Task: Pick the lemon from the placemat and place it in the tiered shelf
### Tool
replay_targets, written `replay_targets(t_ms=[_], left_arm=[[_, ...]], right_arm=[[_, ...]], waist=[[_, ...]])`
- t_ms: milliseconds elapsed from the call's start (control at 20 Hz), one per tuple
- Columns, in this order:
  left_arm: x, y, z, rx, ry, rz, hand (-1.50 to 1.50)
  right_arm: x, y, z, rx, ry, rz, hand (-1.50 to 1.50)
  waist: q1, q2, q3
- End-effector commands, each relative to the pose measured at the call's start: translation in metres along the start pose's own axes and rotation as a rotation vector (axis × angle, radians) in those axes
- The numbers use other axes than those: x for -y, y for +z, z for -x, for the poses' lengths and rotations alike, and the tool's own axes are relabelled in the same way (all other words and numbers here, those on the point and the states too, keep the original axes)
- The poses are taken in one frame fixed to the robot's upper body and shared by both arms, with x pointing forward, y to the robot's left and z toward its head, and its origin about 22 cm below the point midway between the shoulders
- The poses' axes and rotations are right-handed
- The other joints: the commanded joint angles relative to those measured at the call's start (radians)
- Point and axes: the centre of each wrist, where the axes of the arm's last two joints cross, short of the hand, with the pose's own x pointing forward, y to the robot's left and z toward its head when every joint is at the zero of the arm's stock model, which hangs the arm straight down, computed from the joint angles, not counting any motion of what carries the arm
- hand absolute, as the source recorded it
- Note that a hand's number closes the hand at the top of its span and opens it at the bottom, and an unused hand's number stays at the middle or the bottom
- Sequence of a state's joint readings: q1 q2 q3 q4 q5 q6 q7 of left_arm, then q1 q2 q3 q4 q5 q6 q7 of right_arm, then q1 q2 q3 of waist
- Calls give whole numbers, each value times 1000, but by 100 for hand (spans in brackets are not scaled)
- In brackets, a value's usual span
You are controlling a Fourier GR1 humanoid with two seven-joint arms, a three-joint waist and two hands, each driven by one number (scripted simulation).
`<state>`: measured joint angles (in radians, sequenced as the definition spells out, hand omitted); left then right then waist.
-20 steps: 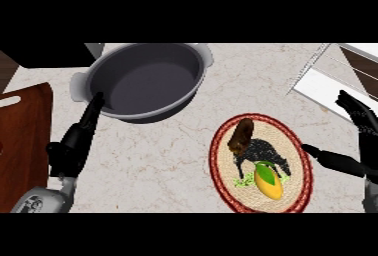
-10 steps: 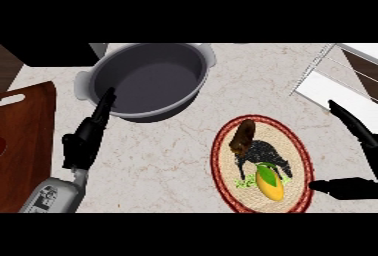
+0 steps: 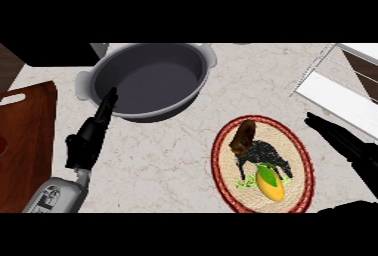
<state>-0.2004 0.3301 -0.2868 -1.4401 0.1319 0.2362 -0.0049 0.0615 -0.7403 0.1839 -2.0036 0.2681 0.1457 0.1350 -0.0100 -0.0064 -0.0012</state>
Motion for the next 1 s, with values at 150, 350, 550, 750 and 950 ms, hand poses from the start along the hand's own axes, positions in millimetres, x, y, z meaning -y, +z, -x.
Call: replay_targets(t_ms=[150, 350, 550, 750, 950], left_arm=[[2, 1, -2, -14, 22, 27, 0], [4, -1, 6, -11, 18, 23, 0], [-1, -9, -2, -6, 16, 35, 0], [2, -14, 8, -18, 13, 11, 0], [8, 13, 1, -6, 0, 3, 0]], right_arm=[[4, 16, -62, -137, 291, -89, -150], [-24, 21, -80, -172, 292, -100, -150], [-22, 19, -100, -177, 280, -112, -150], [-44, 11, -97, -139, 296, -93, -150], [-49, 24, -89, -165, 319, -64, -150]], waist=[[6, 1, -1], [8, 5, 0], [10, 6, 1], [7, 6, 1], [8, 4, 2]])
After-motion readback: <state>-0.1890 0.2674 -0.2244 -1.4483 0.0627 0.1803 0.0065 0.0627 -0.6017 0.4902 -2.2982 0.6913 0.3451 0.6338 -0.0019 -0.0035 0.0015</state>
